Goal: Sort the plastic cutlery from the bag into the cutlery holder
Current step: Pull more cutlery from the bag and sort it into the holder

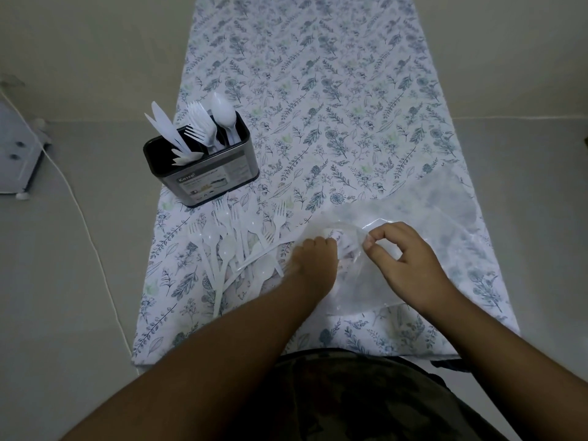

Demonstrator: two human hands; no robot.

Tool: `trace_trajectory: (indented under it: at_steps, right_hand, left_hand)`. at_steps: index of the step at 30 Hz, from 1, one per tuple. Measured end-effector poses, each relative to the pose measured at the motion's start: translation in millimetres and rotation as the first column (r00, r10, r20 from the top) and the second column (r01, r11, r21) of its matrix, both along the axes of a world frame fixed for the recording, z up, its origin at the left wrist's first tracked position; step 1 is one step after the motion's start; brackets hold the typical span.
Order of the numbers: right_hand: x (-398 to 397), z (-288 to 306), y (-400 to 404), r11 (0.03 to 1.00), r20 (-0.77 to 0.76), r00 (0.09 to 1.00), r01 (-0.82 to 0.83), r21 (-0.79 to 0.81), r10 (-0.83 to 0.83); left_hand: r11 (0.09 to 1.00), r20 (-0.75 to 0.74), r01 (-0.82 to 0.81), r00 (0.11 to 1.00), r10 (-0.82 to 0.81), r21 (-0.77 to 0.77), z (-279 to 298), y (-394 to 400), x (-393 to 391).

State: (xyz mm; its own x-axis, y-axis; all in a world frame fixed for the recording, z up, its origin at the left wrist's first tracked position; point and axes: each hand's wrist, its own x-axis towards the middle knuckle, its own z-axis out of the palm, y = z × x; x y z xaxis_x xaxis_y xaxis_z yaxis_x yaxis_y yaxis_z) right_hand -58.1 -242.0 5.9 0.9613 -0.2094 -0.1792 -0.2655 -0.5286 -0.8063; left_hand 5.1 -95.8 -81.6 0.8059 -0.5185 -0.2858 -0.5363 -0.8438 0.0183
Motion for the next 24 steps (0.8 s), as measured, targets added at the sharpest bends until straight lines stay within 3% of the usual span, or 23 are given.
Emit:
trace_trajectory:
  at_steps: [10, 18, 24]
  right_hand:
    - [5, -4, -3, 1.0, -0.007, 1.0, 0.0, 0.011, 0.0]
    - [7, -8, -10, 0.998, 0.021, 0.998, -0.053, -0.016, 0.054]
    - [17, -22, -19, 0.989, -0.006, 0.993, -0.116, -0.089, 0.116]
  left_hand:
    - [0.999, -0.114, 0.027, 0.993, -0.022, 0.039, 14, -6, 0]
    - [0.945, -0.444, -0.253, 0.885, 0.14, -0.206, 37, 19, -11]
    - [0.869, -0.5, -0.401, 0.838, 0.219, -0.291, 39, 88, -41]
